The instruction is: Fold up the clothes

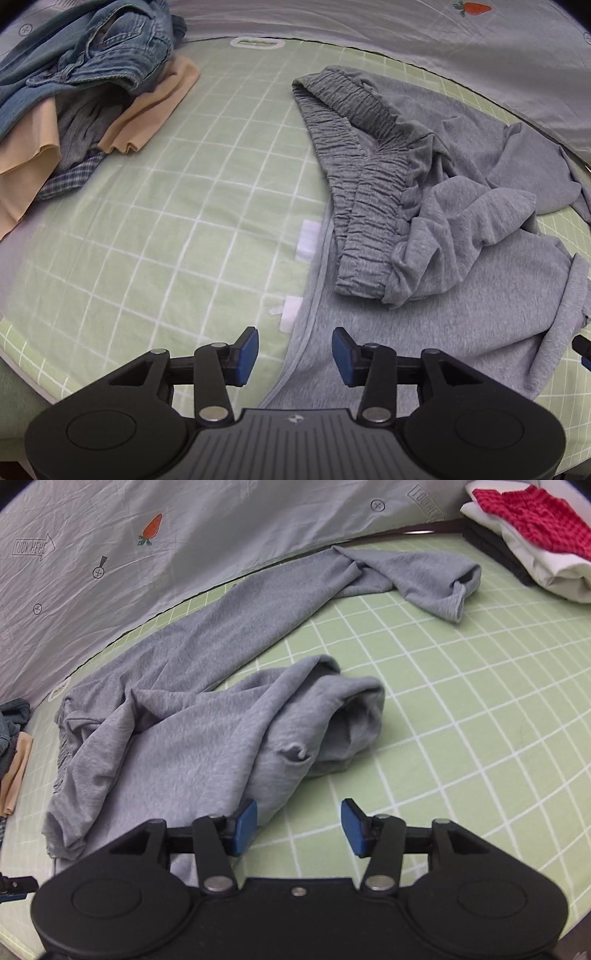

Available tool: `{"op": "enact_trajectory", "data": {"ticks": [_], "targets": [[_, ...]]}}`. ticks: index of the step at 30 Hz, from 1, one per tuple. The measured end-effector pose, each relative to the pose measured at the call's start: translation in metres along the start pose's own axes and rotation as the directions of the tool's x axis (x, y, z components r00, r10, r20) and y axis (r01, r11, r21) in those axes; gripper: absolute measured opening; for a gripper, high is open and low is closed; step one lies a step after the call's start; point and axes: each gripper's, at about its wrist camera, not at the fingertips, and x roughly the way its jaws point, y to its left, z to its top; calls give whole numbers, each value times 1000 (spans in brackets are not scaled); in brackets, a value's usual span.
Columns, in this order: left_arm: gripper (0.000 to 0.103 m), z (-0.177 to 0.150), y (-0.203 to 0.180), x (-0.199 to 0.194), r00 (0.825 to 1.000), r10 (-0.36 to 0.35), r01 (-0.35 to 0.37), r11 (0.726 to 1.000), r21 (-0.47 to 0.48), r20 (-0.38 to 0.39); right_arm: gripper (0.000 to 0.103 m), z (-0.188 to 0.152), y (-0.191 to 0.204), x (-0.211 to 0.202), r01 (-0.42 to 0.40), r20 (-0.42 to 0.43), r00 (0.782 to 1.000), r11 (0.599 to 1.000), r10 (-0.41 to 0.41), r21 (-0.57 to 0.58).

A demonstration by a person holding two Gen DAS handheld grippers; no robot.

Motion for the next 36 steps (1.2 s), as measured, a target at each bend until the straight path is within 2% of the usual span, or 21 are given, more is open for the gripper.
{"op": "enact_trajectory", "data": {"ticks": [6,10,13,16,18,22,23,25,27,31,34,35,36], "targets": [[55,26,-32,6,996,-87,82,981,174,18,58,-12,22,1,-21,12,1000,999,21,43],[55,37,-47,19,994,-112,108,953,284,1,62,-16,32,3,-10,26,1000,995,7,102],[55,45,-54,33,991,-129,132,936,327,-31,62,-18,36,10,1,21,1000,987,-5,163],[55,50,-59,43,990,-135,143,918,370,-47,59,-21,37,16,11,14,1000,973,-14,230],[55,51,-61,48,990,-134,143,904,403,-52,51,-21,39,20,32,9,999,967,-35,252],[53,55,-61,57,991,-120,136,894,427,-64,38,-16,43,27,58,3,998,960,-61,275],[52,56,-60,58,991,-117,133,894,429,-64,34,-15,44,28,64,0,998,960,-67,274],[44,57,-58,61,993,-101,116,896,428,-58,26,-12,46,31,79,-5,997,962,-81,262],[42,58,-56,62,993,-99,113,900,420,-57,10,-8,44,32,85,-13,996,965,-84,247],[36,58,-55,61,995,-87,96,918,385,-40,5,0,37,35,100,-28,995,972,-96,215],[29,59,-51,57,998,-61,64,941,331,-20,4,9,24,33,132,-24,991,975,-130,177],[21,60,-49,56,999,-35,36,951,308,-9,4,12,18,32,144,-21,990,975,-142,167],[19,61,-46,56,1000,-11,11,959,284,-2,4,16,9,30,147,-19,989,976,-146,163]]}}
